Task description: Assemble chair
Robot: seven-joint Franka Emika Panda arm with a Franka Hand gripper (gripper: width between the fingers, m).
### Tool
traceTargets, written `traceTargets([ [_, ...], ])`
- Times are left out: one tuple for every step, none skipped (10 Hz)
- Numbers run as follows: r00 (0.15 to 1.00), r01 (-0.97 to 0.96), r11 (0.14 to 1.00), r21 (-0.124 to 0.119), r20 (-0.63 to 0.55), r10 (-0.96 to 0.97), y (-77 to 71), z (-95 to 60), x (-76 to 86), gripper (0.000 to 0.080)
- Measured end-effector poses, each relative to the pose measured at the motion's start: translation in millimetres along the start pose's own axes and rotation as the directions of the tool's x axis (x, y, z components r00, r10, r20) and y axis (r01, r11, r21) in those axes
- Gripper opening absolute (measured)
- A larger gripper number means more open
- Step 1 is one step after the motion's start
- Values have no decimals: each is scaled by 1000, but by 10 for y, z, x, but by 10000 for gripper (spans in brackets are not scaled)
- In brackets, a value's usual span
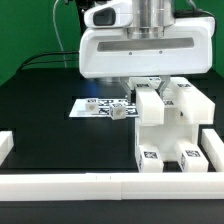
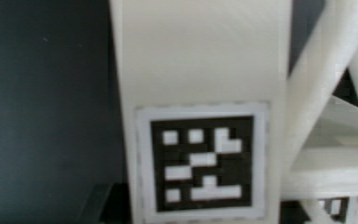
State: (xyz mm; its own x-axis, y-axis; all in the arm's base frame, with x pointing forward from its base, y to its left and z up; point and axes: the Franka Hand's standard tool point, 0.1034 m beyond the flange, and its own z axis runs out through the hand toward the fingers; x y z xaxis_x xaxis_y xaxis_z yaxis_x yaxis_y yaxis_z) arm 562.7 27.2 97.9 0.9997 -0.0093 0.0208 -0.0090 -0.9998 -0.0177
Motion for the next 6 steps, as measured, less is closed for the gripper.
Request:
traceTargets([
  [1000,-9,1000,0,-4,9,-52,-2,44,284],
  [1000,-7,1000,1,0,7,-87,-8,54,284],
  [1000,-7,1000,1,0,7,-108,-3,62,284],
  [1000,-5,1000,1,-1,5,-126,0,70,284],
  [1000,-3,1000,1,-3,3,-131,0,71,284],
  [1000,-3,1000,1,-3,3,-129,1,71,294],
])
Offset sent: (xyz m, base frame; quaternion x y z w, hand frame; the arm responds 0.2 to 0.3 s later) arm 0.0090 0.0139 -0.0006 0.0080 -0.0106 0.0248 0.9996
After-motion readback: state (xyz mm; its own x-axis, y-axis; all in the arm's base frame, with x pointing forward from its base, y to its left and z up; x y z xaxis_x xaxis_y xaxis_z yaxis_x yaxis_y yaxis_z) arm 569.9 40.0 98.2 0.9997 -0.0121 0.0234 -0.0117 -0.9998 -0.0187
